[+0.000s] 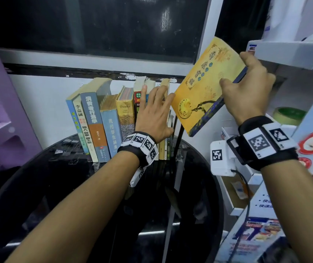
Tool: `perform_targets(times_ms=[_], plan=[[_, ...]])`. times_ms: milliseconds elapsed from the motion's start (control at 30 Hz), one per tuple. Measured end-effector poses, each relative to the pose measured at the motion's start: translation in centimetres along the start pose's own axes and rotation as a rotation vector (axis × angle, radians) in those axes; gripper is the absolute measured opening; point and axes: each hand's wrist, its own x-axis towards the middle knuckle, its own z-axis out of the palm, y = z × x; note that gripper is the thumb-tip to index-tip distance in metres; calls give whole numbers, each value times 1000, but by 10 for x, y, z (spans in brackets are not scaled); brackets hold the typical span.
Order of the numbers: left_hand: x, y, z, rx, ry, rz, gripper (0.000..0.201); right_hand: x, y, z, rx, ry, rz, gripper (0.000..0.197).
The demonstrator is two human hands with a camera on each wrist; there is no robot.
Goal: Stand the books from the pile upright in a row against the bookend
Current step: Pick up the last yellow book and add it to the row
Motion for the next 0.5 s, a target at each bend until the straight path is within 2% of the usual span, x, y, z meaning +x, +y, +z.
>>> perform_targets(times_ms=[200,500], plan=[[-1,0,-1,-9,6,1,90,-2,-4,26,39,39,3,60],[-4,-2,-1,20,-1,22,91,-26,-11,62,-20,12,-153,62]])
